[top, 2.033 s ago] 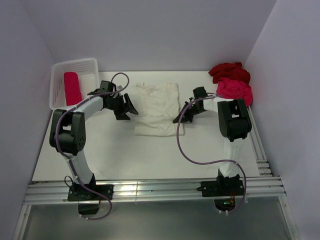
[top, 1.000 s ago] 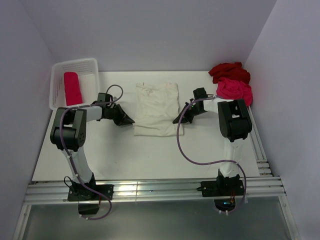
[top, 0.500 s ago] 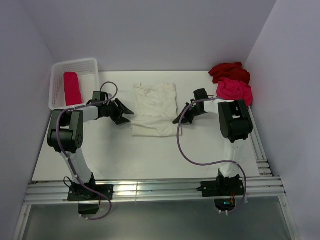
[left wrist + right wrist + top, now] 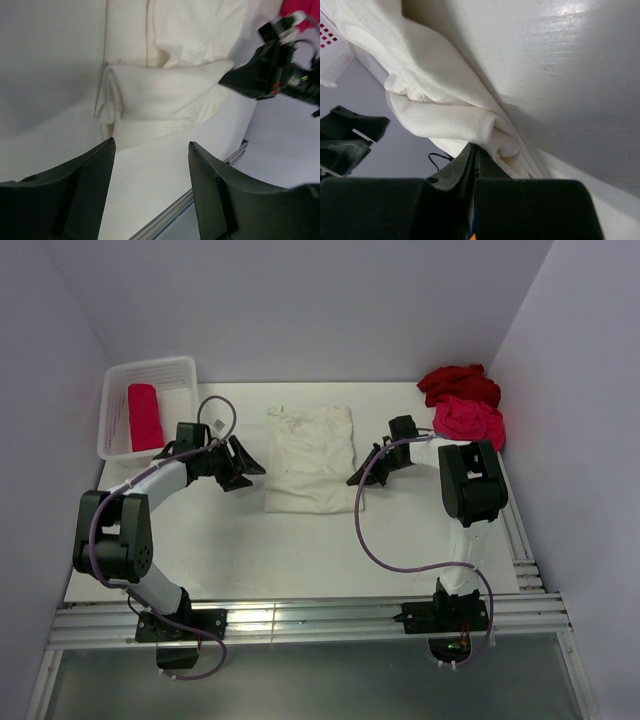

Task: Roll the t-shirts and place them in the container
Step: Roll the tshirt

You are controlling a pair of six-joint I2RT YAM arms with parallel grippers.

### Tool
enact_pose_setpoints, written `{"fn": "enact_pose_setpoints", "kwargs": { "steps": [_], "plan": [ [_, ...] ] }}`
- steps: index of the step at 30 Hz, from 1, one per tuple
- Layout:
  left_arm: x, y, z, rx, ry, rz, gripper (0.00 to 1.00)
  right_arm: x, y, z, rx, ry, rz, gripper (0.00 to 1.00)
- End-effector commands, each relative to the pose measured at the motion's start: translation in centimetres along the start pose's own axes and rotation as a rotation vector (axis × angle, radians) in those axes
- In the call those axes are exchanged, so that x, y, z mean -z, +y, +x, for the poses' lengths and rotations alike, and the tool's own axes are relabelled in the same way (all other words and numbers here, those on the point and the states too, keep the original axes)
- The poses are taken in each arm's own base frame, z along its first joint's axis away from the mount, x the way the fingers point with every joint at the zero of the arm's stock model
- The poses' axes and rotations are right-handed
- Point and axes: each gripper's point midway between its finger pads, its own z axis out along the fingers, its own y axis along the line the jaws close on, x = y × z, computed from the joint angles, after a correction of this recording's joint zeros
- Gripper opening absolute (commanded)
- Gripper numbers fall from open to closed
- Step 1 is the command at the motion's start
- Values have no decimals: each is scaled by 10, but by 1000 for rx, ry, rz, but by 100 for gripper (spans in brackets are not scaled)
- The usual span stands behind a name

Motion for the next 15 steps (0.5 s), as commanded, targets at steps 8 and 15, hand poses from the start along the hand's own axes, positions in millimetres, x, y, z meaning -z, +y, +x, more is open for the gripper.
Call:
{"fn": "enact_pose_setpoints", "kwargs": {
  "steps": [8,15],
  "plan": [
    [-14,25,39,-145,33,-122,65,15,17,-6,55,-47,-22,0],
    [-34,37,43,-158,40,-174,59,15,16,-3,59,-43,-15,0]
  ]
}}
